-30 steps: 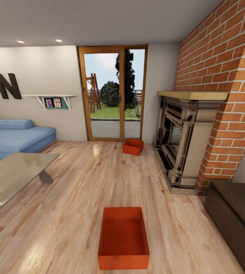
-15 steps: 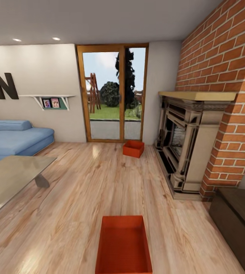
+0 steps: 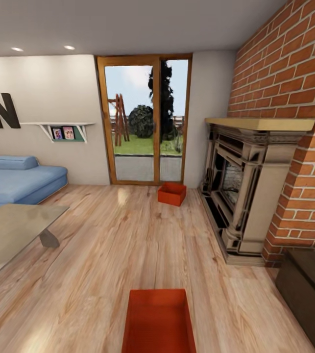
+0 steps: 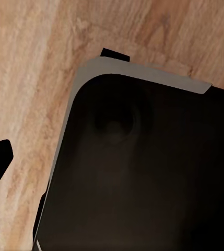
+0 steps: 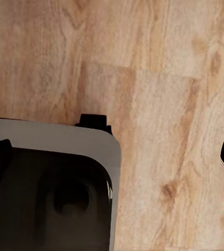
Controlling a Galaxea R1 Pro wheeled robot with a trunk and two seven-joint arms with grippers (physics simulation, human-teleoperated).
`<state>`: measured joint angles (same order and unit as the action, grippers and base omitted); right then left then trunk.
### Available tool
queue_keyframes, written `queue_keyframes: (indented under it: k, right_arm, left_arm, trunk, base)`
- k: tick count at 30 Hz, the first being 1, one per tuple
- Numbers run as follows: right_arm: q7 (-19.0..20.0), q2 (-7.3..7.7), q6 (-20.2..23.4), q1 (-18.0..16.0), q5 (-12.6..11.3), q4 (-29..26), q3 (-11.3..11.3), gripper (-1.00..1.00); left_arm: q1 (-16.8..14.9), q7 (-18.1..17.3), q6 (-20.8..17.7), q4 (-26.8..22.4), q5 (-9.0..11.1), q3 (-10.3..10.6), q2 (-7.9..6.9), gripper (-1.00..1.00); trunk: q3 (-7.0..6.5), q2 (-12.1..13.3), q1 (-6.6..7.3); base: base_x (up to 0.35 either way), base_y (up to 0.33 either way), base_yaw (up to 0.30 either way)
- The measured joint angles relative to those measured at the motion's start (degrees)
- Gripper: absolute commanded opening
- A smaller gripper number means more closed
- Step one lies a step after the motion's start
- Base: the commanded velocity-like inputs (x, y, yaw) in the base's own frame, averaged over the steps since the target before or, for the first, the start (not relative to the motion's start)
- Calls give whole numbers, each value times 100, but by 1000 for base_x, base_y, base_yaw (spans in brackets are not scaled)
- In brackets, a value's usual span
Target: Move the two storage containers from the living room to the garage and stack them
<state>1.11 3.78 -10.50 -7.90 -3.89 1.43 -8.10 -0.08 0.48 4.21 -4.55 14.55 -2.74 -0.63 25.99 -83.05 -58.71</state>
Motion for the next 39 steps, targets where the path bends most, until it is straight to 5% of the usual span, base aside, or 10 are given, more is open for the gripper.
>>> queue_keyframes:
  k: [19, 39]
  right_arm:
    - [0, 0, 0, -2, 0, 0, 0, 100]
    - [0, 0, 0, -2, 0, 0, 0, 100]
  left_arm:
    - [0, 0, 0, 0, 0, 0, 0, 100]
    - [1, 0, 0, -1, -1, -1, 0, 100]
  trunk:
    - [0, 0, 0]
    - [0, 0, -3]
  base:
    - [218, 0, 0]
    - [18, -21, 0]
